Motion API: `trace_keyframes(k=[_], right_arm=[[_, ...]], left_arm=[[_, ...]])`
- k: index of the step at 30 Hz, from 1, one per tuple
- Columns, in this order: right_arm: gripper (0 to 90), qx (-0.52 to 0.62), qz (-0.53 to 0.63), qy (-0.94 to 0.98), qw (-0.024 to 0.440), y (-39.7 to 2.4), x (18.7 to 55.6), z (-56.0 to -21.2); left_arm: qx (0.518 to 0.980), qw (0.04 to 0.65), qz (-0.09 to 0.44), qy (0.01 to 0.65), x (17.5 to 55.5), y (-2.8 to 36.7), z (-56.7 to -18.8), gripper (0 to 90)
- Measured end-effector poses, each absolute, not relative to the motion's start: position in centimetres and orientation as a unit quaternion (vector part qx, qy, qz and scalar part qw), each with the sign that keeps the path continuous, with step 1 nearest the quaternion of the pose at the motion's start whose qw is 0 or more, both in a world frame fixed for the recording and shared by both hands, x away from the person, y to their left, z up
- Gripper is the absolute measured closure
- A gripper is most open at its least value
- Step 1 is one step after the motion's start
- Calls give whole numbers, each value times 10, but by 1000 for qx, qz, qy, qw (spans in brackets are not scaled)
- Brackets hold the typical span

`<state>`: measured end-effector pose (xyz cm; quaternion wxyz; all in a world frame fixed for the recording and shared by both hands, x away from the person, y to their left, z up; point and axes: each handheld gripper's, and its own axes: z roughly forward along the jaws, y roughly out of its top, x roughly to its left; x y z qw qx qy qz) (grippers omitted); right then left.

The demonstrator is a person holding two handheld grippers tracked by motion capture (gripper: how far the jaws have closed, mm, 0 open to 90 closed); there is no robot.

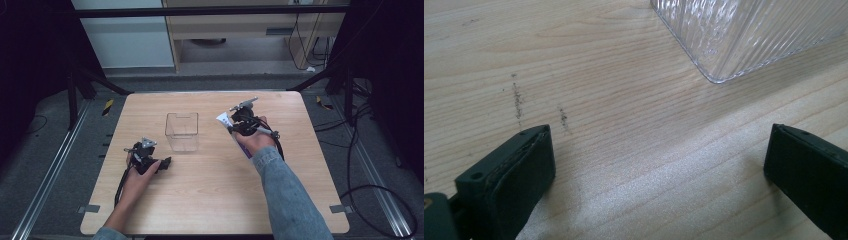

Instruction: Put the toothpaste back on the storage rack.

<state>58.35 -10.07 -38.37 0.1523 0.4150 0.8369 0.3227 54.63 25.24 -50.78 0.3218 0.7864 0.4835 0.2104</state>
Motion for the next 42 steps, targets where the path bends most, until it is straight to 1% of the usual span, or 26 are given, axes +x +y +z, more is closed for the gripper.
trace_keyframes(k=[22, 30, 42], right_arm=[[799, 394, 376, 821, 171, -70, 592, -335], [799, 385, 389, 816, 184, -54, 597, -317], [799, 387, 398, 809, 194, -42, 605, -305]], left_arm=[[785, 324, 211, 484, 546, 252, -508, 0], [785, 324, 211, 484, 546, 252, -508, 0], [785, 324, 211, 484, 547, 252, -508, 0]])
